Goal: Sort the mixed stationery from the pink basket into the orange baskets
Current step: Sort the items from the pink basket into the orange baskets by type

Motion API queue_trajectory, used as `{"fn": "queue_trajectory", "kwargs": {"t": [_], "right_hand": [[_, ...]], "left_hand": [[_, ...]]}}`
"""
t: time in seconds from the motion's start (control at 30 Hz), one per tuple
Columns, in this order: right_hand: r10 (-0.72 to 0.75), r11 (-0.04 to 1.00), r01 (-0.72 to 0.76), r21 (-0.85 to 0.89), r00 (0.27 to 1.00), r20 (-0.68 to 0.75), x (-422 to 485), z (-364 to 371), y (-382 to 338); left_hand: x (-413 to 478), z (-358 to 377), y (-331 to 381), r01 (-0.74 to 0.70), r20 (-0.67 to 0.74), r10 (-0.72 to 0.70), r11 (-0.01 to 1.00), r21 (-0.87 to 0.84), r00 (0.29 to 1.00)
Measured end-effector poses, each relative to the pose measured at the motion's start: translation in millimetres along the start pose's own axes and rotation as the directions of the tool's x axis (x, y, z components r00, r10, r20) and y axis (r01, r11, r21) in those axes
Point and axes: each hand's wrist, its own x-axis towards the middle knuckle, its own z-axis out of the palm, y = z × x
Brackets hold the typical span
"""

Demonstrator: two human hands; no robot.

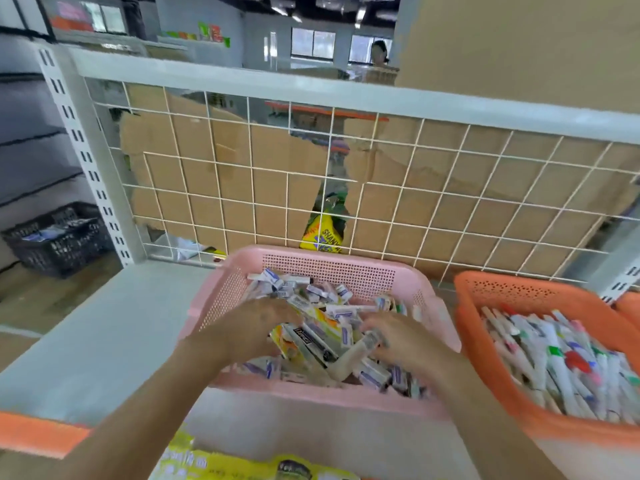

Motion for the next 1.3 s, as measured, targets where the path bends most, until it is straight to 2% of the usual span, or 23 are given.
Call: {"fn": "queue_trajectory", "kwargs": {"t": [0.1,0.2,0.4,0.63,0.77,0.9,1.07,1.2,1.3], "right_hand": [[0.054,0.999,-0.054,-0.004,0.999,-0.004,8,4,0],[0.109,0.994,-0.108,0.019,0.993,-0.044,10,2,3],[0.160,0.972,-0.129,0.195,0.975,-0.155,13,0,8],[0.179,0.972,-0.157,0.174,0.977,-0.119,42,-6,-14],[0.121,0.965,-0.121,0.234,0.993,0.016,58,-1,-33],[0.113,0.986,-0.125,0.110,0.988,0.108,65,6,-37],[0.129,0.981,-0.134,0.138,0.991,0.042,66,13,-40],[0.132,0.982,-0.136,0.129,0.990,0.043,67,13,-38],[0.147,0.977,-0.147,0.157,0.989,0.012,66,12,-37]], "left_hand": [[17,2,-5,-0.100,0.068,0.099,0.995,0.002,0.993],[29,6,-10,-0.172,0.120,0.162,0.982,0.081,0.979],[36,18,-12,-0.238,0.078,0.226,0.948,0.214,0.971],[42,33,-15,-0.289,0.108,0.269,0.906,0.308,0.957],[41,24,-19,-0.271,0.020,0.271,0.954,0.130,0.962],[39,17,-28,-0.246,-0.160,0.234,0.967,-0.064,0.959],[39,13,-29,-0.192,-0.321,0.102,0.945,-0.264,0.942],[37,6,-24,-0.213,-0.416,-0.001,0.858,-0.467,0.909],[36,3,-22,-0.261,-0.481,-0.113,0.722,-0.641,0.869]]}}
